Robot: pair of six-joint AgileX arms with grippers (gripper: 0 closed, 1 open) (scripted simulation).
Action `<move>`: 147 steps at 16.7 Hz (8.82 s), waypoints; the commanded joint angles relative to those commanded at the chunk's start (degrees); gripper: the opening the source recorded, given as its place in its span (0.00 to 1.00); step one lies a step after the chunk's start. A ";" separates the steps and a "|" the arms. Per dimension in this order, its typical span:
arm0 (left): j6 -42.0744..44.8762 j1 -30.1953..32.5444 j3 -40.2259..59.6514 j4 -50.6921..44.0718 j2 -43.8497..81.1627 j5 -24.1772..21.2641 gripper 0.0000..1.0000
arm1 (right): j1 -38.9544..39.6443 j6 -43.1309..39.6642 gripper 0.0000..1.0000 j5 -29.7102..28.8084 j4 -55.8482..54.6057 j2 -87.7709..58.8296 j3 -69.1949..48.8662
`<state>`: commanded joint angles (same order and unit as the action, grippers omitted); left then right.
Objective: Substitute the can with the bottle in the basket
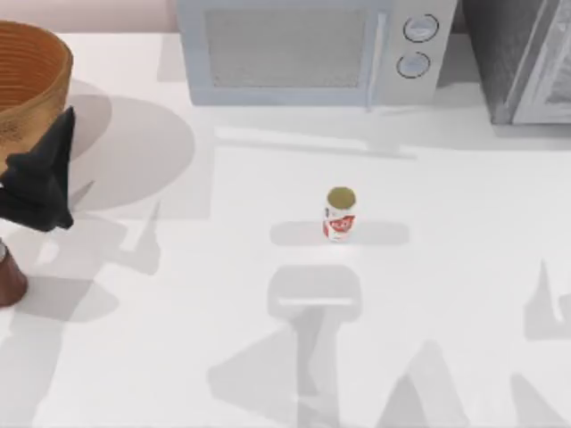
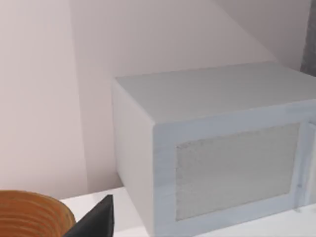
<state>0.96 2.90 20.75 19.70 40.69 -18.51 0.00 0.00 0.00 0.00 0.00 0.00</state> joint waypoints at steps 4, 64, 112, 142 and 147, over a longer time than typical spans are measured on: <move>-0.42 -1.96 -10.95 -10.68 -23.03 9.93 1.00 | 0.00 0.00 1.00 0.00 0.00 0.00 0.00; 2.54 -14.66 -16.23 73.24 68.86 4.83 1.00 | 0.00 0.00 1.00 0.00 0.00 0.00 0.00; 6.08 -5.63 19.26 18.04 45.71 -12.30 0.00 | 0.00 0.00 1.00 0.00 0.00 0.00 0.00; 3.50 -17.40 50.02 -7.48 54.38 2.10 0.00 | 0.00 0.00 1.00 0.00 0.00 0.00 0.00; 3.32 -16.80 50.47 -4.38 57.80 2.73 0.00 | 0.00 0.00 1.00 0.00 0.00 0.00 0.00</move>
<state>4.27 -13.90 71.22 15.33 98.49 -15.78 0.00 0.00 0.00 0.00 0.00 0.00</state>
